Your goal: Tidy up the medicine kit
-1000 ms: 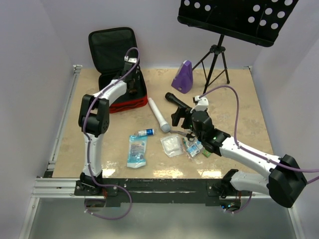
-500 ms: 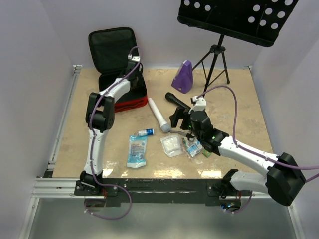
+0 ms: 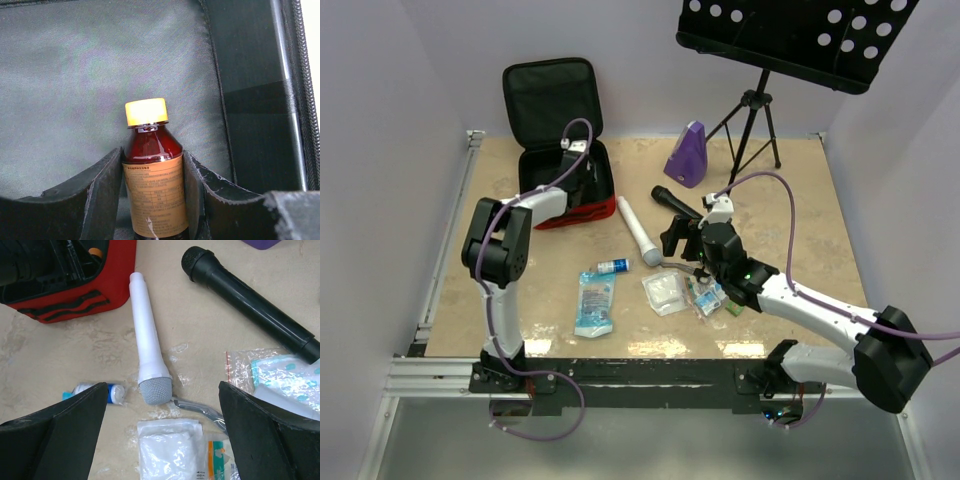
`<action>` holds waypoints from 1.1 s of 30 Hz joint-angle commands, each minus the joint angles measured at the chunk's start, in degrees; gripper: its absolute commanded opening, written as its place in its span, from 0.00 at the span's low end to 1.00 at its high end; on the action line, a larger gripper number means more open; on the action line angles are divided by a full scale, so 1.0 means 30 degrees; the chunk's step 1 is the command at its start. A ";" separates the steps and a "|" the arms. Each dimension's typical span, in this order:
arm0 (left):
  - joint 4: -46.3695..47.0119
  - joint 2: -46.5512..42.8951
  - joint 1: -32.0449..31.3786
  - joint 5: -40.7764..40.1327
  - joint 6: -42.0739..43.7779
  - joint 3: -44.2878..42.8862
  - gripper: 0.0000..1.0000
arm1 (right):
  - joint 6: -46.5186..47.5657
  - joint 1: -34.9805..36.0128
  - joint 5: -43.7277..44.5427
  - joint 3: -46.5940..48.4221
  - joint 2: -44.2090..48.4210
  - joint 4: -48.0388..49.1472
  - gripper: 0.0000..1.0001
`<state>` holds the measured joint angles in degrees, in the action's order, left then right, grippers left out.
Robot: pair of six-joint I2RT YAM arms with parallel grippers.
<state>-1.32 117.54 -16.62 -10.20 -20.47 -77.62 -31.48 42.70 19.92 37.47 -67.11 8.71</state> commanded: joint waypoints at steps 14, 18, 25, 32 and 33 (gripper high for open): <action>-0.2958 0.5291 0.0092 -0.0088 0.1169 -0.9308 0.16 | 0.0152 -0.0053 0.0273 0.0574 0.0106 -0.0032 0.97; -0.2870 0.5442 0.0092 0.0263 0.1169 -0.9517 0.44 | 0.0270 -0.0053 0.0303 0.0692 0.0017 -0.0062 0.97; -0.2313 0.3042 0.0092 0.0323 0.1139 -0.7819 0.84 | 0.0241 -0.0053 0.0068 0.0487 0.0017 0.0290 0.98; -0.1817 -0.0003 0.0208 0.0382 0.0379 -0.4980 0.90 | 0.0212 -0.0053 0.0126 0.0194 0.0309 0.0408 0.97; -0.1525 -0.0589 0.0238 0.0323 0.0204 -0.4279 0.91 | 0.0212 -0.0053 0.0156 0.0165 0.0426 0.0407 0.97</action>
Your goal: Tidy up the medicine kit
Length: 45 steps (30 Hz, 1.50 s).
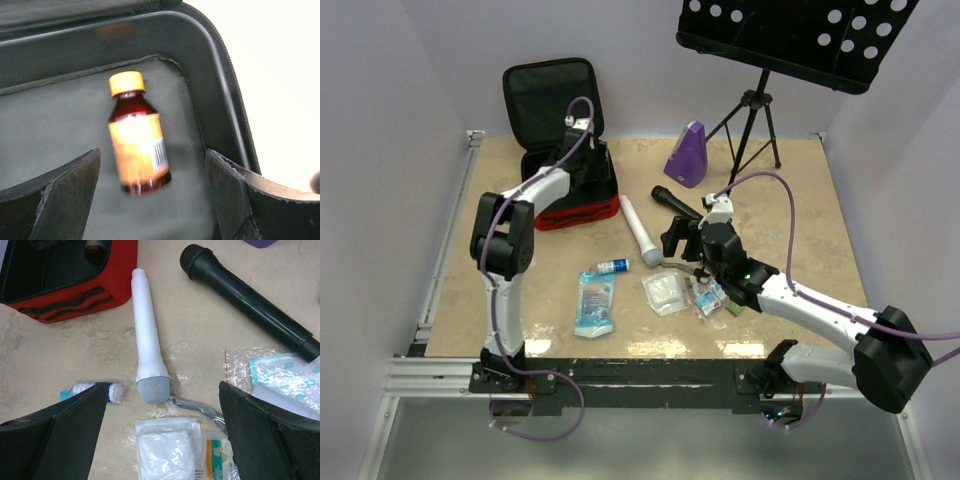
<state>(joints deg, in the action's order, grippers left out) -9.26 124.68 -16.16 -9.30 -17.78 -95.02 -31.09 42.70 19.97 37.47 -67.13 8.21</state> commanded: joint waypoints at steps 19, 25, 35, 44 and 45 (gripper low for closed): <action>0.1152 -0.2979 0.1081 0.0317 -0.1574 0.4402 0.52 | -0.0125 -0.0053 0.0318 0.0048 0.0816 0.0399 0.97; 0.0331 -0.0929 0.1081 0.0696 -0.1134 0.2351 0.50 | -0.0095 -0.0053 0.0405 0.0048 0.0903 0.0194 0.97; 0.2145 0.0421 0.0848 0.3009 -0.0402 0.0737 0.59 | -0.0037 -0.0053 0.0434 0.0077 0.0435 0.0194 0.97; 0.2265 -0.0103 0.0231 0.3189 0.0009 0.0881 0.62 | 0.0022 -0.0053 0.0434 0.0458 0.0082 0.0165 0.97; 0.2294 -0.0512 0.0289 0.2492 -0.0049 0.1144 0.63 | 0.0022 -0.0053 0.0434 0.0487 0.0199 0.0136 0.97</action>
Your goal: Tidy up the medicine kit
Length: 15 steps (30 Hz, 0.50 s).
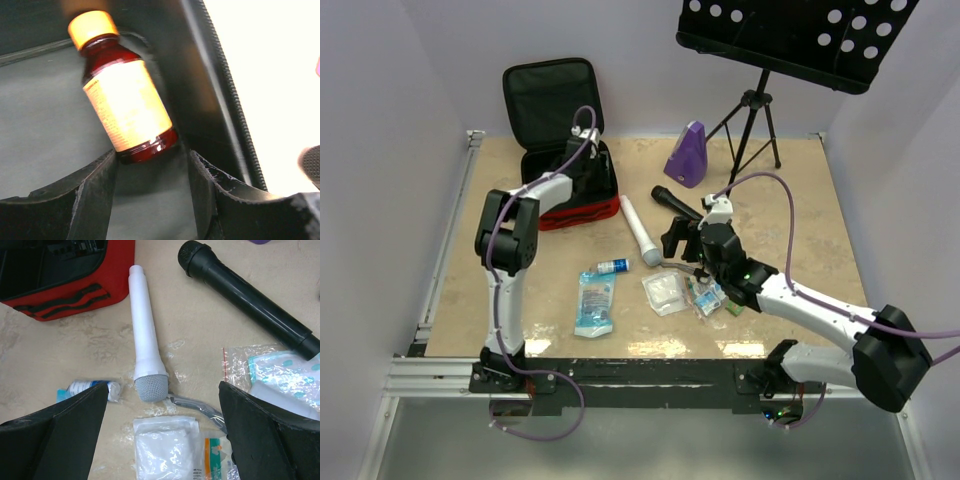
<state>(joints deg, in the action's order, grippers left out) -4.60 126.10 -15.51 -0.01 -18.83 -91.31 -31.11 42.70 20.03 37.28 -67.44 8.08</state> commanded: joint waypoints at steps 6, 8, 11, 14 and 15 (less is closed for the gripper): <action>0.0333 -0.4088 0.0511 -0.1928 -0.0197 0.1458 0.76 | -0.0029 -0.0053 0.0617 0.0728 0.1092 -0.0112 0.97; 0.0303 -0.5494 0.0511 -0.2455 -0.0373 0.2102 0.82 | -0.0030 -0.0053 0.0851 0.0846 0.1385 -0.0406 0.97; 0.0099 -0.7866 0.0511 -0.3158 -0.0811 0.3185 0.88 | -0.0204 -0.0053 0.1174 0.0817 0.1766 -0.0845 0.98; -0.0019 -1.0269 0.0307 -0.3073 -0.1660 0.5058 0.91 | -0.0729 -0.0053 0.2604 0.0641 0.1622 -0.1604 0.98; 0.0010 -1.1176 0.0103 -0.3044 -0.1837 0.5877 0.91 | -0.1138 -0.0082 0.3190 0.0728 0.1301 -0.2159 0.98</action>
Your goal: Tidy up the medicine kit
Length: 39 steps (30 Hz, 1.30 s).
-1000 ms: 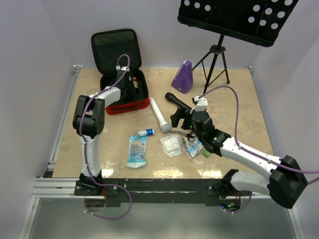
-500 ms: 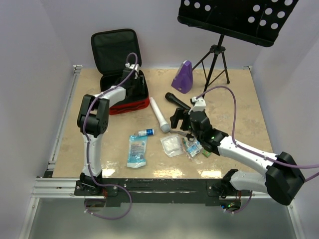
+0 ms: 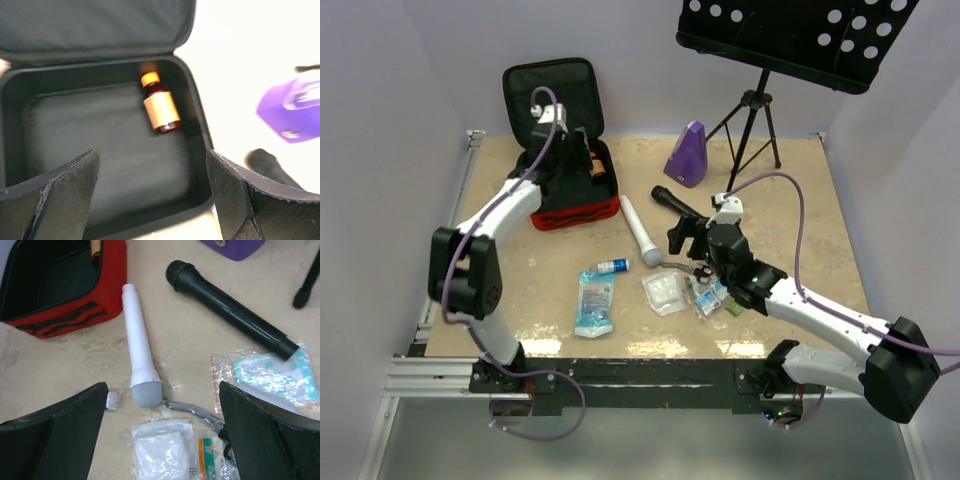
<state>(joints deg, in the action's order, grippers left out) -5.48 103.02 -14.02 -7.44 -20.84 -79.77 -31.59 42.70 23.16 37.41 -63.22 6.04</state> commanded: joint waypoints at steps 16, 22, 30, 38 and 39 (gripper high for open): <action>-0.1015 -1.0081 -0.5434 -0.0947 -0.3044 0.9275 0.88 | -0.6756 -0.3305 0.3060 0.0536 -0.3151 -0.4356 0.98; -0.1662 -1.0727 -0.5492 -0.0655 -0.3189 0.9478 0.88 | -0.8273 -0.3305 0.5082 0.2031 -0.5702 -0.7430 0.99; -0.1046 -1.0904 -0.5551 0.0340 -0.3512 0.9948 0.88 | -0.7958 -0.3334 0.4356 0.1652 -0.5408 -0.7496 0.98; -0.1075 -1.0962 -0.5902 0.0723 -0.3307 0.9919 0.86 | -0.4178 -0.1961 0.1687 0.2149 -0.7110 -0.5269 0.87; -0.1046 -1.0962 -0.5960 0.0723 -0.3336 0.9948 0.86 | -0.3770 -0.1319 0.1453 0.2208 -0.7081 -0.4976 0.86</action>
<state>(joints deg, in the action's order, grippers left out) -10.33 70.91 -30.94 -6.39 -30.46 -50.24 -48.90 33.80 33.87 42.70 -84.42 -13.30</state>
